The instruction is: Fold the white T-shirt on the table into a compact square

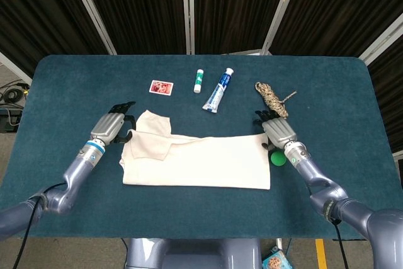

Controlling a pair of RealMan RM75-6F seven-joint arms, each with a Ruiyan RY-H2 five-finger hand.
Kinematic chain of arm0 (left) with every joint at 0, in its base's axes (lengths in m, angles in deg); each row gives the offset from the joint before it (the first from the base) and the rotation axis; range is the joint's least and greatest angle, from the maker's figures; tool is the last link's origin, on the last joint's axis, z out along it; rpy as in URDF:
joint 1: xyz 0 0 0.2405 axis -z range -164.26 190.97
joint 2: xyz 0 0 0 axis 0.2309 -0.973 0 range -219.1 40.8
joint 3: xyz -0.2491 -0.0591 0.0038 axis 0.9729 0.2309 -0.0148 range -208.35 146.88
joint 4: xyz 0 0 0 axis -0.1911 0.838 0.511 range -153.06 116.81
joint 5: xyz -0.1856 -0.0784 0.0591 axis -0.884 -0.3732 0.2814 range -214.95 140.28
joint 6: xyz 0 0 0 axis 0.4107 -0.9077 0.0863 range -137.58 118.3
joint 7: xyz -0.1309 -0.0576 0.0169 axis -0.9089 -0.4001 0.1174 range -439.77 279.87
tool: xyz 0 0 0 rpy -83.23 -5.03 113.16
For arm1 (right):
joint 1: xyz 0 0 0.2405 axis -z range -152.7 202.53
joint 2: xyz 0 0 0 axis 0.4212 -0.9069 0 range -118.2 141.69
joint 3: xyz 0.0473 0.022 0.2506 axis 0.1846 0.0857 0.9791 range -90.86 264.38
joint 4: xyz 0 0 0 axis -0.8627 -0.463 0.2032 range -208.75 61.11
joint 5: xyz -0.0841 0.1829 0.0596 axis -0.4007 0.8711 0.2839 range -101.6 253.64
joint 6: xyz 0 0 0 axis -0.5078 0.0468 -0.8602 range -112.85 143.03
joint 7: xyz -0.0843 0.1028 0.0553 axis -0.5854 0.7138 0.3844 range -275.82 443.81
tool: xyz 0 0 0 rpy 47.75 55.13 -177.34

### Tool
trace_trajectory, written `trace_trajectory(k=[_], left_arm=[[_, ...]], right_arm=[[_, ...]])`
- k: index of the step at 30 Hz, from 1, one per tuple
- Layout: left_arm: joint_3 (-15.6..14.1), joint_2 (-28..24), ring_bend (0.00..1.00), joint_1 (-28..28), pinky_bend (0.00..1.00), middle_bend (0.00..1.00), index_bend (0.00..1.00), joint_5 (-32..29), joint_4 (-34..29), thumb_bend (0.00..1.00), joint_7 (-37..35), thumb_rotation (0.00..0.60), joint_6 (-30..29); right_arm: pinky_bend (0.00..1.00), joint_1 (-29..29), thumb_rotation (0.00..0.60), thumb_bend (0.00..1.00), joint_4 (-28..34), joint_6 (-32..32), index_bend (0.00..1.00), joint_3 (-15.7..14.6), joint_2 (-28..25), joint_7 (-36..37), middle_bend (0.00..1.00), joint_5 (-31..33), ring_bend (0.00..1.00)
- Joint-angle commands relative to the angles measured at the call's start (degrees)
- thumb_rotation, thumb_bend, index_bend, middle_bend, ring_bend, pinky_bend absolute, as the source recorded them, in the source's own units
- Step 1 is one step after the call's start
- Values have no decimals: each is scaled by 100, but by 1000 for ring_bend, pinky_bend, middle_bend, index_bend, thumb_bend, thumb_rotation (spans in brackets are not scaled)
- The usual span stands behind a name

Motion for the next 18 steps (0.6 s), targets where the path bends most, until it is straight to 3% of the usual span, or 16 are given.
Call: trace_trajectory(k=[1, 14, 17, 18], left_arm=[[-5, 16, 0, 5, 0, 0, 830, 8, 24, 602, -5, 600, 7], [-62, 220, 0, 21, 0, 0, 808, -13, 371, 601, -92, 600, 145], [-69, 302, 0, 20, 0, 0, 712, -19, 481, 601, -149, 600, 182], [-77, 333, 0, 18, 0, 0, 618, -15, 529, 601, -172, 600, 195]], right_arm=[[0, 46, 600, 89, 177, -115, 0, 41, -94, 35, 0, 27, 0], [0, 518, 600, 90, 1417, -1151, 0, -75, -958, -120, 0, -278, 0], [0, 621, 600, 89, 1646, -1301, 0, -129, -1141, -189, 0, -331, 0], [0, 658, 600, 89, 1726, -1352, 0, -149, -1202, -219, 0, -348, 0]])
